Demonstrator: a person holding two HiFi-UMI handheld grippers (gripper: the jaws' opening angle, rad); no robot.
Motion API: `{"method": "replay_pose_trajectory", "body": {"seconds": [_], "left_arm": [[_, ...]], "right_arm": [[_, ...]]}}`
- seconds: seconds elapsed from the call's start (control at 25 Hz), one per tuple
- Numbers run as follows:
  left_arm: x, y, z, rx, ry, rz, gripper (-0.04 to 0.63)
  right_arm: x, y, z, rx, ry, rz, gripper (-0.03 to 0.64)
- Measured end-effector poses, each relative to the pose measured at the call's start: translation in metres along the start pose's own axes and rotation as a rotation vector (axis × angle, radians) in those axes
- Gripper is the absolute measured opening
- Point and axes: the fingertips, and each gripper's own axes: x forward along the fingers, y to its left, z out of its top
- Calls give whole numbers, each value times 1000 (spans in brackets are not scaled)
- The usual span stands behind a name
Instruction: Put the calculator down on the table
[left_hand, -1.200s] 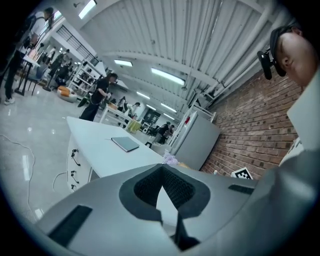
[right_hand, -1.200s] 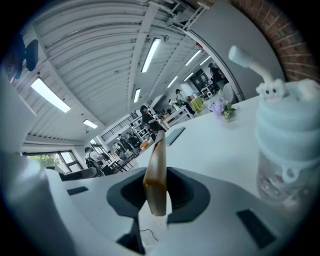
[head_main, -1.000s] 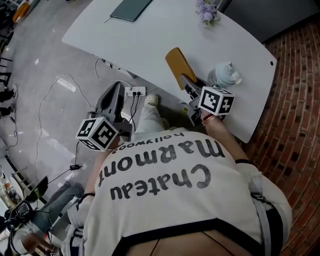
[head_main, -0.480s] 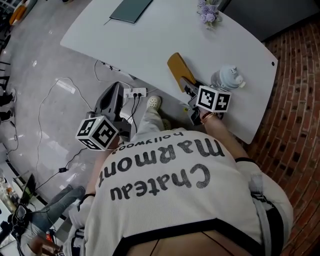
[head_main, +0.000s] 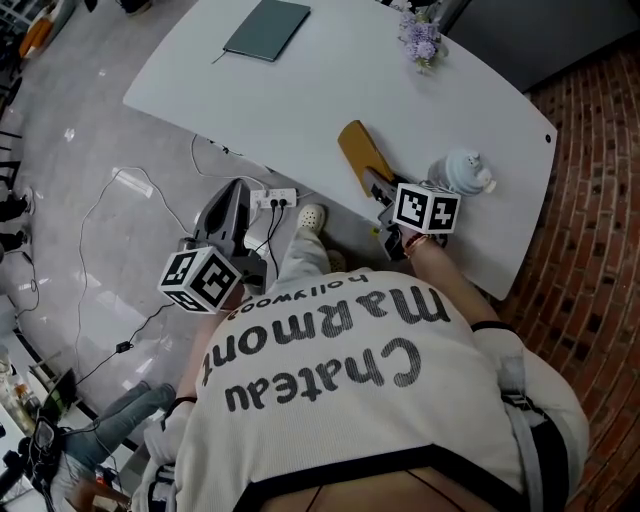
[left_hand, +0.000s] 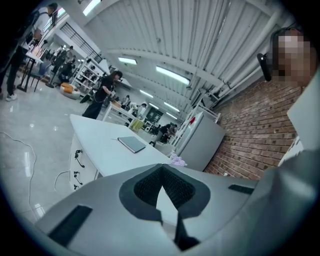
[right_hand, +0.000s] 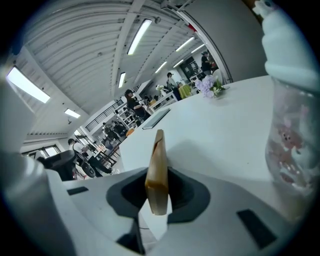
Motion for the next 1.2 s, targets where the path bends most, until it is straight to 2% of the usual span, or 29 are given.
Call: {"method": "replay_pose_trajectory", "body": {"seconds": [0.48, 0.64, 1.2], "left_arm": [[5, 17, 5, -23, -1, 31, 3], [11, 17, 3, -23, 19, 19, 3], [17, 12, 3, -28, 12, 26, 3]], "right_arm": [[23, 2, -2, -20, 59, -16, 95], [27, 0, -2, -23, 80, -21, 101], [31, -18, 6, -75, 100, -109, 183]]}}
